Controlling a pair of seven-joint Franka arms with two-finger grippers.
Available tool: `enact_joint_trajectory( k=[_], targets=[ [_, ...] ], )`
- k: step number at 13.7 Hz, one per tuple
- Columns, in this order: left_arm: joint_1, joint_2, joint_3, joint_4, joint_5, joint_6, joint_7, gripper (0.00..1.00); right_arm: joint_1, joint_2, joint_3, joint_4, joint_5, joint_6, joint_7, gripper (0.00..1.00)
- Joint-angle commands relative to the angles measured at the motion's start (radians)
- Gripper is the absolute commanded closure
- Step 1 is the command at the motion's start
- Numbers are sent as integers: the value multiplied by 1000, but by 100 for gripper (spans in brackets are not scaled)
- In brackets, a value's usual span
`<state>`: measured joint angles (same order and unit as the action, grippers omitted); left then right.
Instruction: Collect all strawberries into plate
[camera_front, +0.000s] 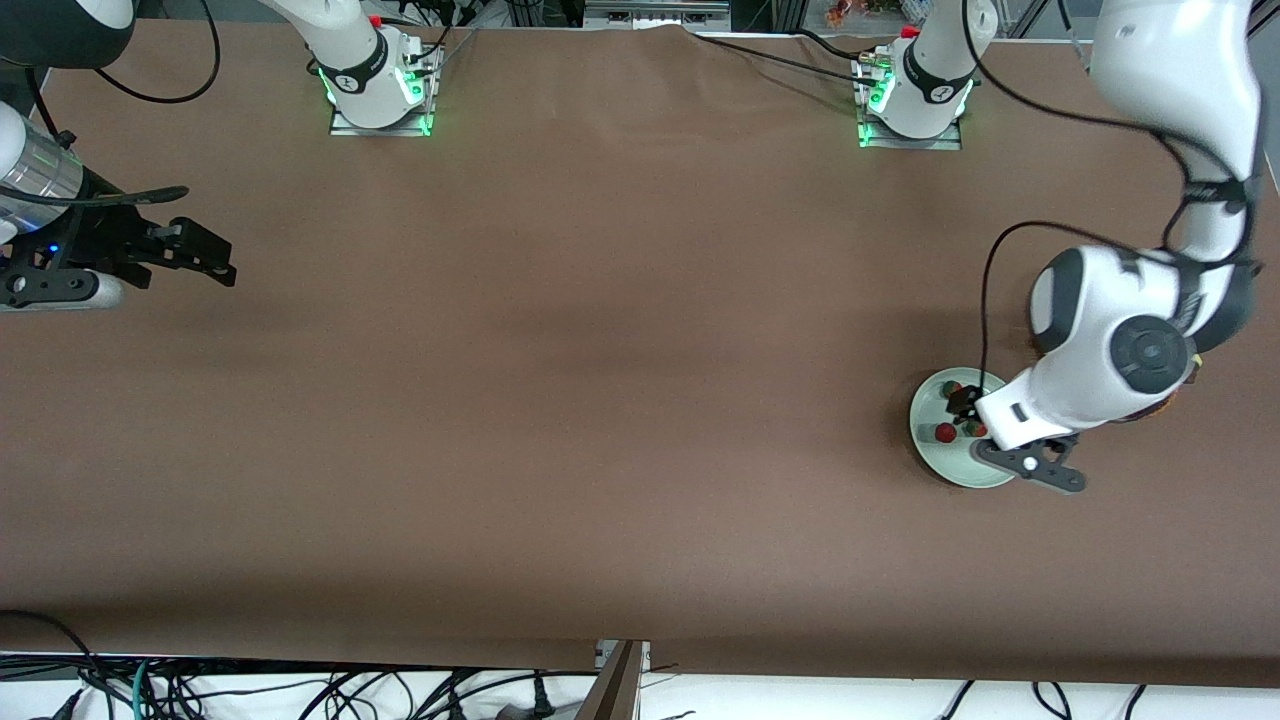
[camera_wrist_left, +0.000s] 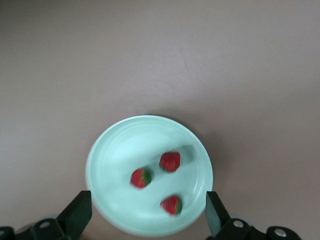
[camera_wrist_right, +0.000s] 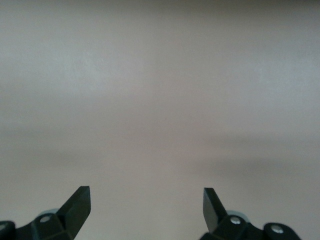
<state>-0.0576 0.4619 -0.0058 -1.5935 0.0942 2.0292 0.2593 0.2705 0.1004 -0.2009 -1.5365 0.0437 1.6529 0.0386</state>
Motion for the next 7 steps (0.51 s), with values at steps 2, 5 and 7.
enact_joint_trajectory(
  k=[2, 5, 7],
  targets=[
    [-4, -17, -3, 272, 2, -304, -5, 0, -8, 10, 8, 27, -1, 11, 6, 1],
    [5, -19, 6, 438, -74, -400, -6, 0, -8, 10, 8, 26, -2, 11, -11, 1],
    [42, -45, 12, 477, -103, -522, -8, 0, -8, 10, 8, 26, -1, 11, -11, 1]
  ],
)
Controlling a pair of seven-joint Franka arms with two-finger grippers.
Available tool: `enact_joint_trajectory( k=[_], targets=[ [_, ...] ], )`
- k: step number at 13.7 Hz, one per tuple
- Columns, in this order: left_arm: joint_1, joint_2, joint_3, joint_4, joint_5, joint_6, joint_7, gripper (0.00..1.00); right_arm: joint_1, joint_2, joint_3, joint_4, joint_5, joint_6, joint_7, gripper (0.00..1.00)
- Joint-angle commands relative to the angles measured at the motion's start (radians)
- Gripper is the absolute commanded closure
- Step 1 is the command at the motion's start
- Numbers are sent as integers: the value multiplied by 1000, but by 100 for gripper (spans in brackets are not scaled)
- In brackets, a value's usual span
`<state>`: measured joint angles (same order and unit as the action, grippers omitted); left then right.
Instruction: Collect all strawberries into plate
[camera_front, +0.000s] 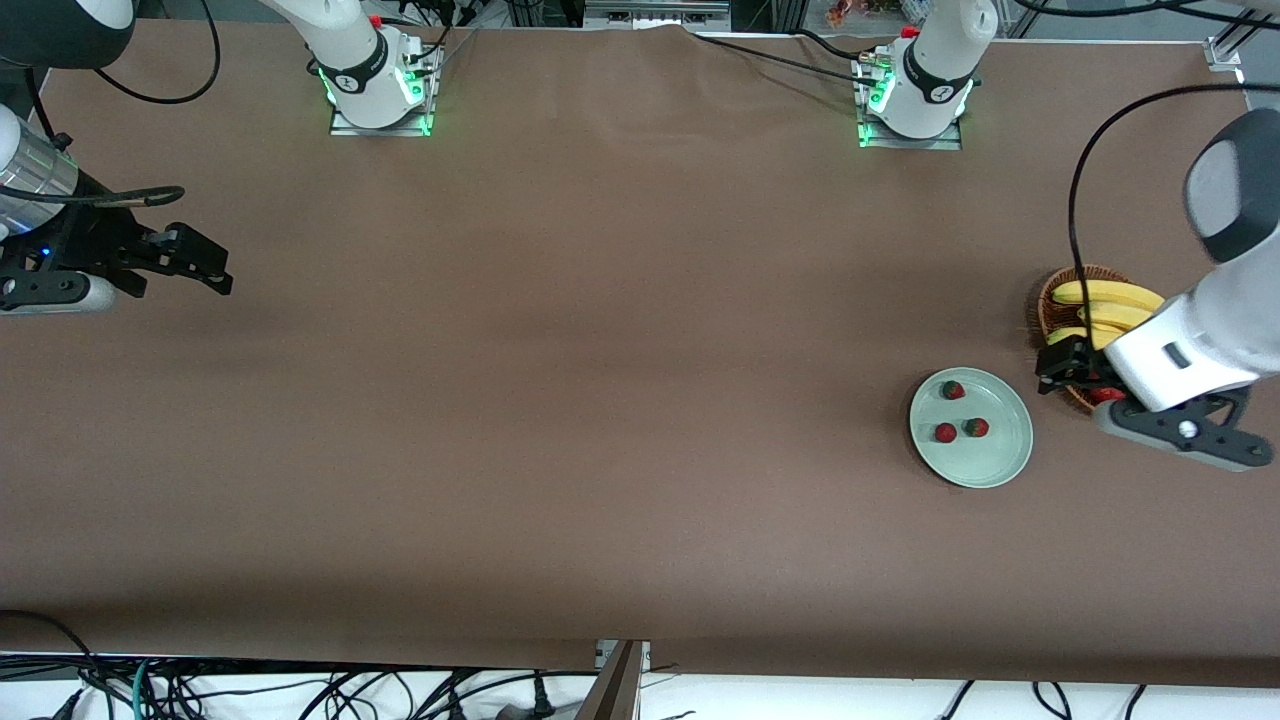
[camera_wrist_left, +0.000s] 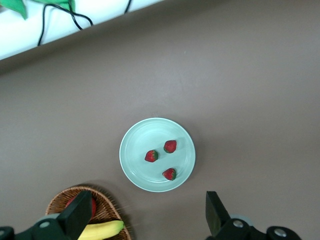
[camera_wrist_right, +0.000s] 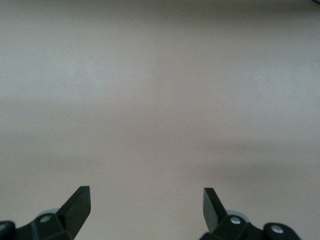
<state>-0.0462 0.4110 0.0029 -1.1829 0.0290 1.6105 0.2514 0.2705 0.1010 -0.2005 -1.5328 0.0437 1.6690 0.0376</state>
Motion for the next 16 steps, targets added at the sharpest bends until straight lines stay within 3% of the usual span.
enact_joint_trajectory(
  k=[1, 2, 5, 6, 10, 16],
  targets=[
    [32, -23, 5, 51, -37, -150, -3, 0, -8, 9, 7, 22, -2, -5, -10, 1],
    [35, -73, 6, 2, -37, -168, -21, 0, -8, 9, 7, 22, -1, -5, -8, 1],
    [74, -324, 5, -339, -57, -98, -109, 0, -8, 9, 7, 22, -1, -5, -8, 1],
    [75, -349, 2, -386, -57, -72, -113, 0, -7, 8, 7, 22, -1, -5, -8, 1],
    [117, -380, -46, -424, -54, -66, -115, 0, -7, 8, 7, 22, 1, -5, -4, 1],
    [83, -411, -49, -457, -44, -53, -178, 0, -7, 9, 7, 22, -1, -6, -8, 1]
  ],
)
